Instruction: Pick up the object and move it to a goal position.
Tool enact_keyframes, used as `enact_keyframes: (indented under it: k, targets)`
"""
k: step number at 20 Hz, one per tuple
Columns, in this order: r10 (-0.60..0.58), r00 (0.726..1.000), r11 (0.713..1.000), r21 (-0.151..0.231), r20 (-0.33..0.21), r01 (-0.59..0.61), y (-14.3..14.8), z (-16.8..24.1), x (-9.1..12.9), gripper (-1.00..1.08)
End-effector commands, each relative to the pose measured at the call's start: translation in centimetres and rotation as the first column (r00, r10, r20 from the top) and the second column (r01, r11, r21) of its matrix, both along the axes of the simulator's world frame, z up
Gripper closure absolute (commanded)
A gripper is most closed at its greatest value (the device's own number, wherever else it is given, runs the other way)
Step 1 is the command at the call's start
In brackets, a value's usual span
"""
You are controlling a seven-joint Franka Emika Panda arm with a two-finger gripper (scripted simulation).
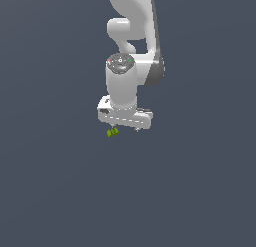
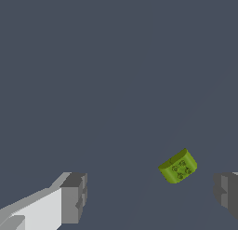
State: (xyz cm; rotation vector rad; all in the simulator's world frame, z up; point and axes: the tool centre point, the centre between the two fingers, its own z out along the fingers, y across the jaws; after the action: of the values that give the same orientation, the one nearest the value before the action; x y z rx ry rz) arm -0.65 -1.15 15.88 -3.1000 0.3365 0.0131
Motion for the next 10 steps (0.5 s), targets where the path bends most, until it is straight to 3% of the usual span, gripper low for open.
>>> enact_keyframes:
  k: [1,5,10]
  targets:
    - [-0.062,0.998,0.998,0.001,-0.002,0.062,-0.4,-0.8,-0.4,-0.92]
    - [-0.184,0.983,0.983,0.002,-0.005,0.184,-1.2,-2.2,-1.2,-0.92]
    - [-0.346,0.938,0.938,0.0,-0.008,0.346,-2.4,-4.1,-2.4,-0.92]
